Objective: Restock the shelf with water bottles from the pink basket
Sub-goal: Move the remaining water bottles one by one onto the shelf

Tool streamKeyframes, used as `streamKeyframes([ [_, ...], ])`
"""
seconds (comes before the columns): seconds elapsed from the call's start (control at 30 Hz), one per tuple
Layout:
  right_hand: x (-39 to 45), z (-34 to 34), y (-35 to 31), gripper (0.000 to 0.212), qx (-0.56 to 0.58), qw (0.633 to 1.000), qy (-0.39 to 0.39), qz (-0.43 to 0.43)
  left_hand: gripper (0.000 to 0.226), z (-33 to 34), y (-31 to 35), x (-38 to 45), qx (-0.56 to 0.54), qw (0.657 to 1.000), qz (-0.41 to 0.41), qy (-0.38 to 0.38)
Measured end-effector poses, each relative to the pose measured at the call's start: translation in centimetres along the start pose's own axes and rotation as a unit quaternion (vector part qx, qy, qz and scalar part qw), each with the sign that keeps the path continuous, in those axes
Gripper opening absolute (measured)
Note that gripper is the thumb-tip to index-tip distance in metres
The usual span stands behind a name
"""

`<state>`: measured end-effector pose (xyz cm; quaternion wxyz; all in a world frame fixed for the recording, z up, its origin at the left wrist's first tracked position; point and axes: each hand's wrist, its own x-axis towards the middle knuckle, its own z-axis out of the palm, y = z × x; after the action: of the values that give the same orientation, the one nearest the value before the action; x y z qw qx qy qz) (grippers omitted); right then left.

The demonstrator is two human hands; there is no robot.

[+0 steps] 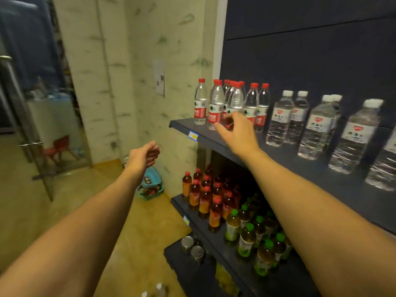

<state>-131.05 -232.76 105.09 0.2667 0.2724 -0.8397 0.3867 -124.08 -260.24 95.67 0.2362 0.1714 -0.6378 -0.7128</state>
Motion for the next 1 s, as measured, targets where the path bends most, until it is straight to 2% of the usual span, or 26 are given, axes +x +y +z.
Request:
streamKeyframes([
  [0.2,2.3,8.9,-0.6,0.034,0.095,0.989,-0.105,0.032,0.025,-6.9,-0.6,0.7,0.043,0.995,0.004,0.089],
  [0.47,4.3,16.4,-0.8,0.039,0.186,0.946,-0.255,0.078,0.037,-10.3,-0.1,1.0,0.090,0.979,0.024,0.183],
  [0.63,3.6,18.7,-1.4,0.042,0.234,0.918,-0.305,0.102,0.044,-11.9,0.4,0.2,0.148,0.969,0.039,0.196],
  [0.77,2.6,19.9,-1.9,0.044,0.257,0.893,-0.347,0.130,0.027,-12.9,1.0,-0.3,0.166,0.965,0.043,0.199],
  [1.0,1.7,21.1,-2.6,0.046,0.251,0.877,-0.376,0.164,0.042,-13.7,-0.1,0.1,0.183,0.967,0.026,0.176],
])
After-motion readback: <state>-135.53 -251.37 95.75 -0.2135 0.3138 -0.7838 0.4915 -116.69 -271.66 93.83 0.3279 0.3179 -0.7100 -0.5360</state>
